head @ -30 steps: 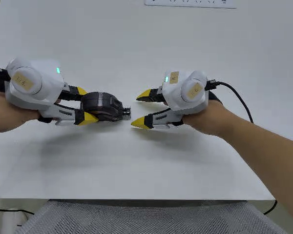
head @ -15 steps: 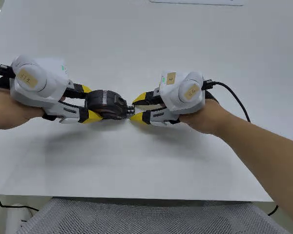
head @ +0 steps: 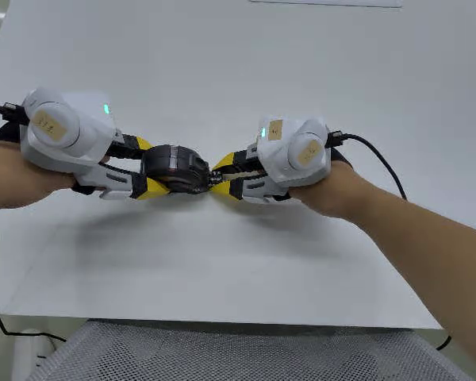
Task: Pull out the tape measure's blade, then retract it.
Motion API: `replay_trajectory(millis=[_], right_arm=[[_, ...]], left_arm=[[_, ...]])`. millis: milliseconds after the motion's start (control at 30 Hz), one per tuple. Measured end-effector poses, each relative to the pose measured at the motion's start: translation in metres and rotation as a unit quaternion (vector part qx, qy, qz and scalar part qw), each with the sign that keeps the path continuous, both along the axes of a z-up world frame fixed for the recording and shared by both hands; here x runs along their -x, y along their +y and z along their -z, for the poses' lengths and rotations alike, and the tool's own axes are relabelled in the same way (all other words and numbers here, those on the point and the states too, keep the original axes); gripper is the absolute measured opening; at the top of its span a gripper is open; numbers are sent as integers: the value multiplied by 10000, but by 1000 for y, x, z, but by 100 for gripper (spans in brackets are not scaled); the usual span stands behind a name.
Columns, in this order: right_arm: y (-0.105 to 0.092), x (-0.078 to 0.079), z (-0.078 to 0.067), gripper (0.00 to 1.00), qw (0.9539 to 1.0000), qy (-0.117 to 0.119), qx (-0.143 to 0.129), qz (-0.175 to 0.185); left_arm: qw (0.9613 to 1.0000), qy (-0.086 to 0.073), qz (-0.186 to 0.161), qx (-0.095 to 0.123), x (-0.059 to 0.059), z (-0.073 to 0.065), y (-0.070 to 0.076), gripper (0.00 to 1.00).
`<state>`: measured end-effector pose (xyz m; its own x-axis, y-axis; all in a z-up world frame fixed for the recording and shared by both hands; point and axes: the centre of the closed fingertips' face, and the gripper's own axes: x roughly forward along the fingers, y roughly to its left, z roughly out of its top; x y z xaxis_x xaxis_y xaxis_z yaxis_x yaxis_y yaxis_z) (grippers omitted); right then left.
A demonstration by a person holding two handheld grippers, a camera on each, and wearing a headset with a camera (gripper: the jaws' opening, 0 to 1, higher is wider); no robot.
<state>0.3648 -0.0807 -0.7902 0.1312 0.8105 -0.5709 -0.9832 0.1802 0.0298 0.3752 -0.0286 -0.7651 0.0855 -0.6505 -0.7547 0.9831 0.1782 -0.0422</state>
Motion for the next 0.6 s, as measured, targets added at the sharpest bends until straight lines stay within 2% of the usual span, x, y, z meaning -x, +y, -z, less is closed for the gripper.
replay_trajectory(millis=[200, 267, 400, 467, 600], right_arm=[[0, -2, 1, 13, 10000, -44, 3, 50], [-1, -4, 1, 12, 10000, -52, 2, 66], [-2, -4, 2, 12, 10000, -9, -9, 92], [-3, -4, 3, 11, 10000, -29, -9, 91], [-7, -4, 3, 11, 10000, -51, 16, 82]], left_arm=[[9999, -88, 35, -49, 0, 0, 1, 26], [9998, -175, 98, -80, 1, 0, 0, 26], [9999, -139, 76, -43, -1, -1, 1, 25], [9996, -216, 137, -76, 0, -1, 1, 25], [9997, -186, 133, -64, -1, -1, 0, 25]])
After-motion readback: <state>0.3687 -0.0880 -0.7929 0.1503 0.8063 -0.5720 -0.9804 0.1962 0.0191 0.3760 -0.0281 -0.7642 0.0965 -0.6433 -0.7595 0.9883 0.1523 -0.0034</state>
